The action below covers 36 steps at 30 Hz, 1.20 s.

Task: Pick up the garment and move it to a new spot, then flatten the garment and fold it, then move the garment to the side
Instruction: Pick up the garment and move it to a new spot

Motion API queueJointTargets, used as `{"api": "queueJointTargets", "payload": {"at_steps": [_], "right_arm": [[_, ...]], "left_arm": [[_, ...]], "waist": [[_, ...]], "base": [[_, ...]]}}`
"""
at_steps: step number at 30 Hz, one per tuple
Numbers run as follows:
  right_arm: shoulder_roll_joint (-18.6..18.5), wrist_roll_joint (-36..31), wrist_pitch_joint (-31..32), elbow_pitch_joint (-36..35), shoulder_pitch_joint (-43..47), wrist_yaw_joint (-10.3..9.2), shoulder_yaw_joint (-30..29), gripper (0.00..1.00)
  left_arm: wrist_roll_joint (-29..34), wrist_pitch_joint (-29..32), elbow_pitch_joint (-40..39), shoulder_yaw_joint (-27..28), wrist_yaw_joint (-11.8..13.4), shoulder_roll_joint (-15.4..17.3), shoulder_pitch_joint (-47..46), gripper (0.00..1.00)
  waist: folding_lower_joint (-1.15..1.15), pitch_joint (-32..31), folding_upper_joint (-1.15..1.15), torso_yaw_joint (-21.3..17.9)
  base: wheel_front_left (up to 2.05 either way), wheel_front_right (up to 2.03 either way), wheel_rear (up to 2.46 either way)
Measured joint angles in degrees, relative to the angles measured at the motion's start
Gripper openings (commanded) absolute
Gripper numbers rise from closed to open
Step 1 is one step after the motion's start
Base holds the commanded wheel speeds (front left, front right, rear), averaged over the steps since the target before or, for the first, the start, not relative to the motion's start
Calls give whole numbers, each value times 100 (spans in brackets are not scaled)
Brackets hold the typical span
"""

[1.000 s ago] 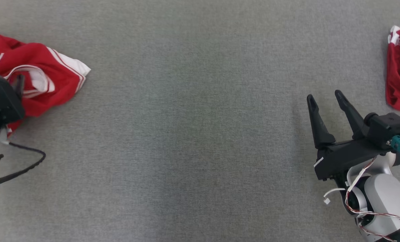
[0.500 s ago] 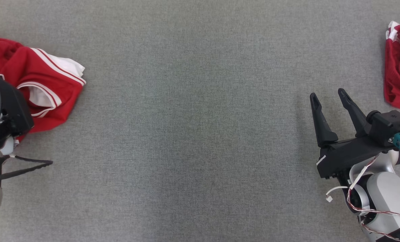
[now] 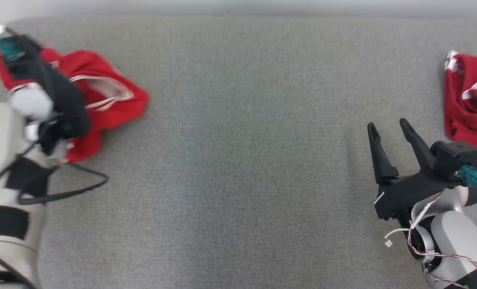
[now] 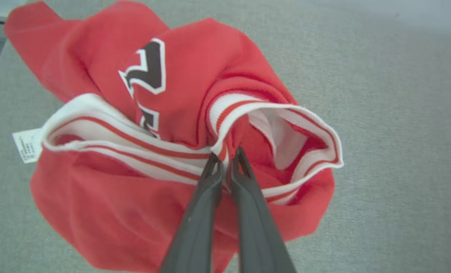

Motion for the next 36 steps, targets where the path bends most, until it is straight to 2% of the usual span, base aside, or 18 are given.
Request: {"api": "queueJointTargets", "payload": {"at_steps": [9,19,25,29,36], "right_arm": [[89,112,-100,238,273,9,-16,100],[152,232,-242,367,577,9,-110,100],[156,261,-308,390,801,8,-170,100],[166,271,-350,388,801,8,-183,100],[182,309,-358,401,807,9,-172,100]], "left_arm": [[-820,-193,-1053,-1191,0,-357,402,0],[-1885,-286,-2437,-2462,0,-283,1021,0],[-2298,-436,-3261,-3126,0,-331,1462,0],[-2563,-554,-3513,-3362,0,-374,1795,0],[-2732,-708,-3566,-3746,0,-644,2366,0]], "waist": [[0,-461,0,-31],[-1,-810,-1,-178],[-1,-926,-1,-235],[0,-938,-1,-233],[0,-962,-1,-215]], "base": [[0,0,0],[0,0,0],[0,0,0],[0,0,0],[0,0,0]]}}
